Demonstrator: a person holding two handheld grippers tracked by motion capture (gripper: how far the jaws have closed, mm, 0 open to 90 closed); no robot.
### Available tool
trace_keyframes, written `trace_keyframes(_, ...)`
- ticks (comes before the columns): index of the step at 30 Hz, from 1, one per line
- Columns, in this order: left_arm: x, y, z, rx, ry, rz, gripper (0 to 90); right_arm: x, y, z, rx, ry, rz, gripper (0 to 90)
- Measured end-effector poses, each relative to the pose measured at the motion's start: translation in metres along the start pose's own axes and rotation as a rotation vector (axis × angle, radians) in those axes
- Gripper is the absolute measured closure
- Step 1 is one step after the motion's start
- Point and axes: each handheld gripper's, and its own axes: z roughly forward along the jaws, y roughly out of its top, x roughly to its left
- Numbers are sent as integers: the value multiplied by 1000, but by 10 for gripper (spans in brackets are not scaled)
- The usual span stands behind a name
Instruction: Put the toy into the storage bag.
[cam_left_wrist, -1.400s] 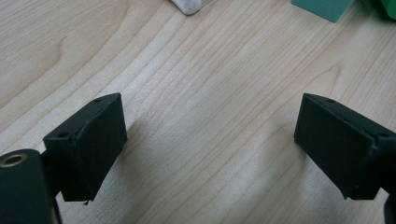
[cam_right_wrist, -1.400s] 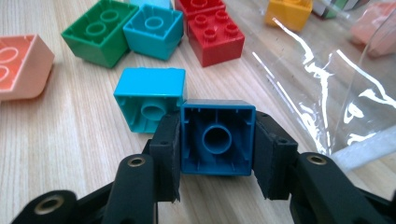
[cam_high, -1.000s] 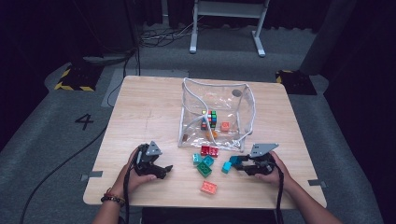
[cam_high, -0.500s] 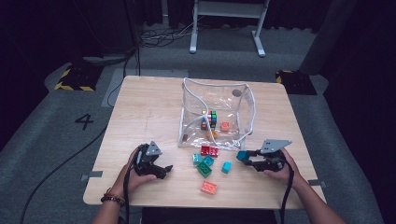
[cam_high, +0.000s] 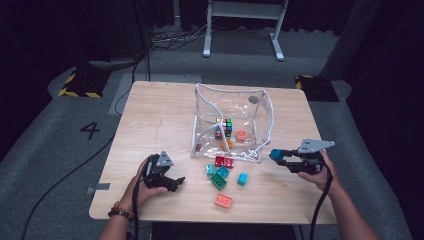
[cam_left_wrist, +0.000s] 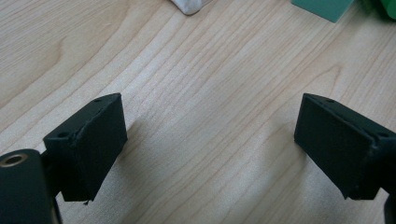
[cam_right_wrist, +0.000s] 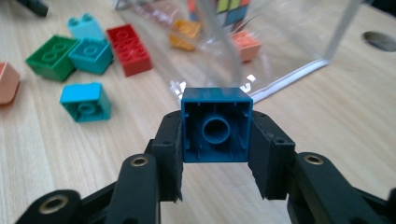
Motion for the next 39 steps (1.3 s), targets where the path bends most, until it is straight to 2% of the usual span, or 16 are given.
trace_keyframes(6,0,0,0,0,0,0,95,-13,11,-19,-47,-42,15,594)
trace_keyframes(15,0,0,0,0,-8,-3,95,-26,29,-30,-63,-83,6,594)
trace_keyframes(19,0,0,0,0,-7,-3,95,-34,43,-42,-100,-105,8,594)
trace_keyframes(23,0,0,0,0,1,0,95,-38,58,-50,-113,-124,-6,594)
trace_keyframes(26,0,0,0,0,-6,-2,95,-40,70,-52,-114,-128,-25,594)
trace_keyframes(31,0,0,0,0,-7,-3,95,-42,89,-53,-129,-135,-25,594)
trace_keyframes(34,0,0,0,0,-7,-3,95,-46,100,-53,-148,-121,-22,594)
trace_keyframes(35,0,0,0,0,-7,-3,95,-46,103,-52,-146,-133,-23,594)
trace_keyframes(39,0,0,0,0,0,0,95,-47,111,-52,-145,-128,-24,594)
